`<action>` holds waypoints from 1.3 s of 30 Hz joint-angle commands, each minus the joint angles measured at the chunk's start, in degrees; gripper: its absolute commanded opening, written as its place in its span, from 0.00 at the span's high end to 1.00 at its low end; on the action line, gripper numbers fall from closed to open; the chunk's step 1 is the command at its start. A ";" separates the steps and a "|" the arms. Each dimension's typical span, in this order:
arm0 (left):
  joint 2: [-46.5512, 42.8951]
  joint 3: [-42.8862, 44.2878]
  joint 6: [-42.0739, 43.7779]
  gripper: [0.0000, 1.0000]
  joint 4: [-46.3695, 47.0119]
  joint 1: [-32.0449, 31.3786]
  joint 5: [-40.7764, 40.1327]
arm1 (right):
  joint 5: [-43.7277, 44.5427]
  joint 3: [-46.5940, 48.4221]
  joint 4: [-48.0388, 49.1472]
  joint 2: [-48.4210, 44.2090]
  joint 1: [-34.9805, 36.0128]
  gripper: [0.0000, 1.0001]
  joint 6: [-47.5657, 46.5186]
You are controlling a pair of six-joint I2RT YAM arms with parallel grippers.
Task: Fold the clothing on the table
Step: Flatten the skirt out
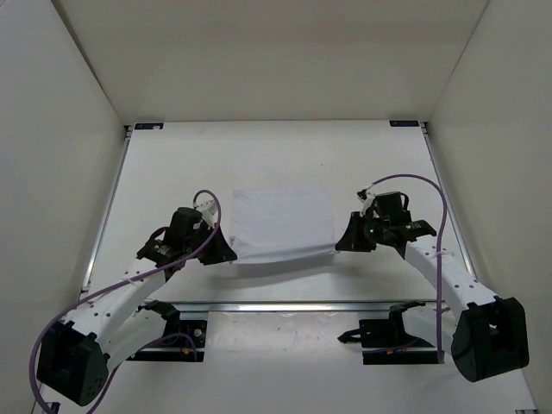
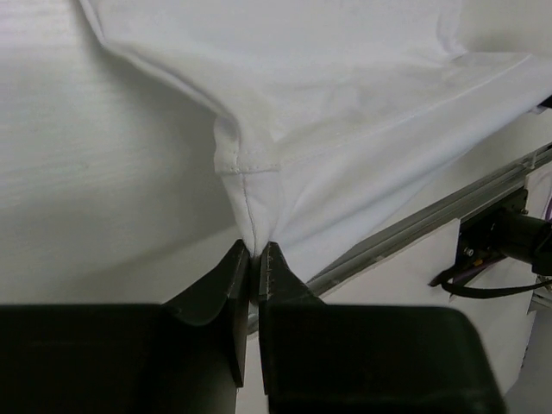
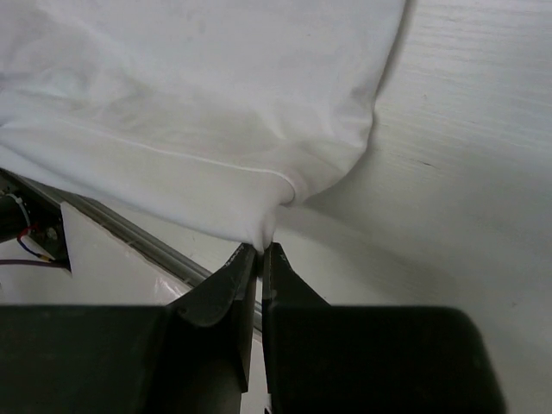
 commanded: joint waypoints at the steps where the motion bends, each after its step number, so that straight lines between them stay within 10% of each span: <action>1: -0.28 -1.14 -0.62 1.00 -3.41 -0.03 -1.08 | 3.74 0.49 3.65 1.34 2.20 1.00 1.28; 6: 7.94 8.24 6.29 1.00 -1.30 3.47 -3.10 | 7.16 16.20 0.68 10.37 -1.21 0.99 -4.86; 12: 27.65 48.00 14.14 1.00 -5.69 6.82 -5.21 | 11.10 56.94 -5.91 22.78 -6.58 1.00 -12.25; 18: 34.08 72.32 16.51 1.00 -7.37 7.97 -10.04 | 12.96 71.79 -5.15 25.78 -6.58 1.00 -14.71; 32: 4.92 14.81 5.20 1.00 -8.58 -6.61 -11.02 | 12.72 17.76 -11.37 -1.72 3.16 1.00 -6.21; 39: -6.53 9.06 4.21 1.00 -23.26 -2.85 -3.99 | 4.88 4.55 -11.03 -7.54 13.46 1.00 6.11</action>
